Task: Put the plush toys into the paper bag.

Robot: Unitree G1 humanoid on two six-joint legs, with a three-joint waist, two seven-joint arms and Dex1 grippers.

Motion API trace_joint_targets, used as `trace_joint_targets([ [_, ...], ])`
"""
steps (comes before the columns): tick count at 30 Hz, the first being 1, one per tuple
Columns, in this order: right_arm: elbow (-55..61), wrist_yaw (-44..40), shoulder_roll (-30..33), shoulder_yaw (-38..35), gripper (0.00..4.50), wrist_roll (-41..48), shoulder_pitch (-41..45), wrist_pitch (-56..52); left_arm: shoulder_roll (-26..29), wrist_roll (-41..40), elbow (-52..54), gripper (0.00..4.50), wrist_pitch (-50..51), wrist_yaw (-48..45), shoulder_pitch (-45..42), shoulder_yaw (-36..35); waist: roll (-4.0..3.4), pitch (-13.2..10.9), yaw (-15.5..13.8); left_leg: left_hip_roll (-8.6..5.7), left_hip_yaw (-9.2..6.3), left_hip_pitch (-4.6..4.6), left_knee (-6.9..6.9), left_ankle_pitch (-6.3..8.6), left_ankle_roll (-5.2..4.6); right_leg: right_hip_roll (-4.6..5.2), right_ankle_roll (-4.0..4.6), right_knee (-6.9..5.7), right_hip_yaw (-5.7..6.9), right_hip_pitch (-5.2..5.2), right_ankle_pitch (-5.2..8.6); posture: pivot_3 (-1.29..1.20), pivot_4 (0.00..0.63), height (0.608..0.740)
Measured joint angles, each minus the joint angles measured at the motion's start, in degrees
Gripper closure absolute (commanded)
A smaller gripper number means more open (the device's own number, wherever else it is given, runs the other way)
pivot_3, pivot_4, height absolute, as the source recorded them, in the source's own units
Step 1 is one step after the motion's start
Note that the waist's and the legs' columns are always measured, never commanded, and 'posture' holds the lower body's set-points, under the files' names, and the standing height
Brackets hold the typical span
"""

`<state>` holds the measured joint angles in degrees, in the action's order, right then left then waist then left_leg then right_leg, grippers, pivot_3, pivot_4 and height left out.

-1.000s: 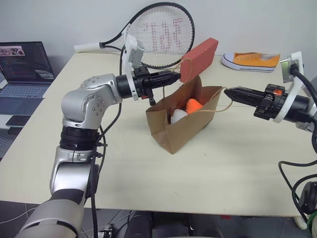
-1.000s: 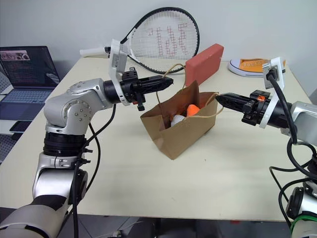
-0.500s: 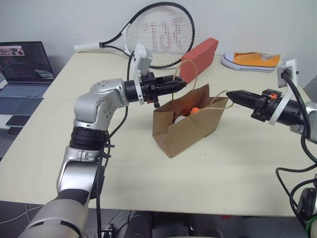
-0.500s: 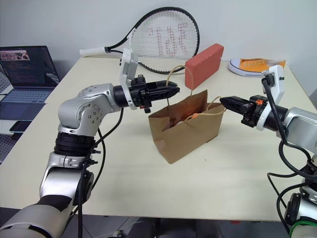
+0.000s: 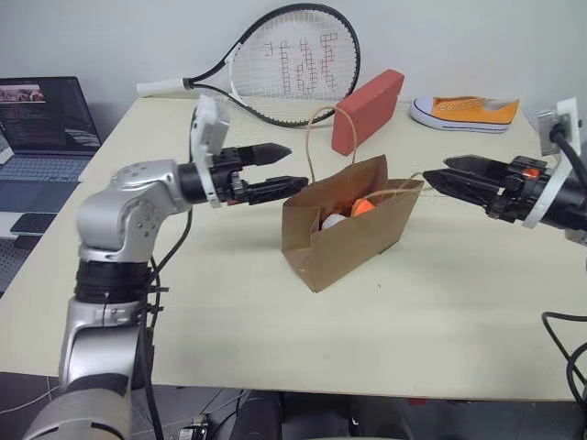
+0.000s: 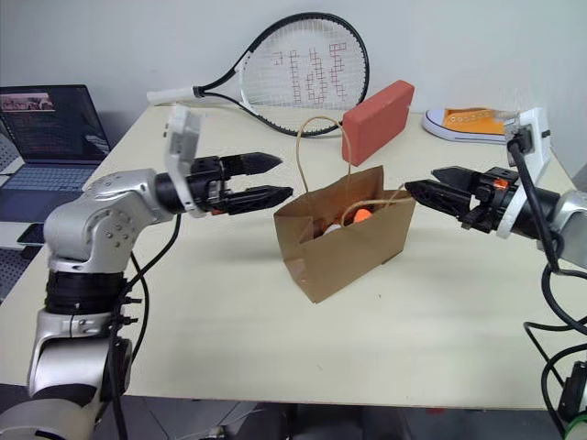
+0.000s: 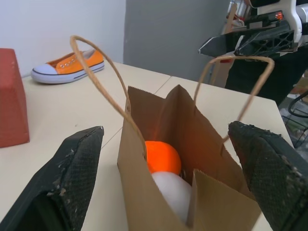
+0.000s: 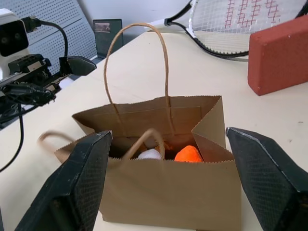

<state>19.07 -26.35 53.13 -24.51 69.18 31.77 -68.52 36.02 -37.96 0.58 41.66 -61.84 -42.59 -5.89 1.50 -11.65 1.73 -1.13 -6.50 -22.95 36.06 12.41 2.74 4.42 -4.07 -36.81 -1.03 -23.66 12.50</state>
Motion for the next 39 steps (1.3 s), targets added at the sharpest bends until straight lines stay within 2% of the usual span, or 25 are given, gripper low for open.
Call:
trace_joint_targets([
  [6, 0.36, -9.86, 7.15, -0.70, 0.46, -6.59, -3.76, 6.82, 0.99, -4.26, 5.24, 0.08, 2.96, 1.56, 8.57, -4.17, 0.00, 0.00, -0.04, 0.03, 0.02, 0.01, -0.01, 0.00, 0.00, 0.00, 0.00, 0.02, 0.01, 0.00, 0.00, 0.00, 0.150, 0.740],
  [11, 1.60, -22.43, 13.50, -4.25, 0.46, -10.80, -11.33, 12.06, 1.69, -6.12, 11.49, 0.08, 3.93, 3.58, 17.30, -5.91, 0.02, -0.01, -0.08, 0.05, 0.04, 0.01, -0.01, 0.01, 0.01, 0.00, 0.02, 0.03, 0.01, 0.00, 0.01, 0.00, 0.150, 0.740],
  [16, 7.65, -29.64, 14.46, -6.22, 0.46, -11.33, -18.04, 13.68, 0.33, -5.30, 15.36, 0.08, 1.56, 6.20, 21.23, -5.46, 0.02, -0.01, -0.17, 0.09, 0.11, 0.09, 0.03, 0.01, 0.02, 0.00, 0.33, 0.06, -0.01, 0.08, 0.19, 0.00, 0.150, 0.740],
  [25, 16.54, -27.42, 10.94, -0.10, 0.46, -7.05, -18.54, 14.01, -7.06, 0.46, 11.78, 0.08, -6.98, 9.02, 20.10, 1.02, 0.06, -0.01, -0.36, 0.06, 0.10, 0.05, 0.05, 0.01, 0.02, 0.00, 0.32, 0.09, -0.02, 0.09, 0.18, 0.00, 0.150, 0.740],
  [31, 16.22, -26.44, 11.02, 0.64, 0.46, -6.57, -18.12, 13.99, -7.02, 0.67, 10.32, 0.08, -7.91, 8.47, 19.55, 1.27, 0.06, -0.01, -0.36, 0.07, 0.09, 0.06, 0.03, 0.01, 0.02, 0.00, 0.32, 0.08, 0.00, 0.08, 0.18, 0.00, 0.150, 0.740],
  [39, 15.82, -26.07, 11.60, 0.61, 0.46, -5.03, -18.16, 13.71, -4.12, -0.87, 12.25, 0.08, -5.89, 5.40, 19.82, 1.70, 0.06, -0.01, -0.35, 0.07, 0.09, 0.06, 0.04, 0.01, 0.02, 0.00, 0.33, 0.08, 0.01, 0.09, 0.19, 0.00, 0.150, 0.740],
])
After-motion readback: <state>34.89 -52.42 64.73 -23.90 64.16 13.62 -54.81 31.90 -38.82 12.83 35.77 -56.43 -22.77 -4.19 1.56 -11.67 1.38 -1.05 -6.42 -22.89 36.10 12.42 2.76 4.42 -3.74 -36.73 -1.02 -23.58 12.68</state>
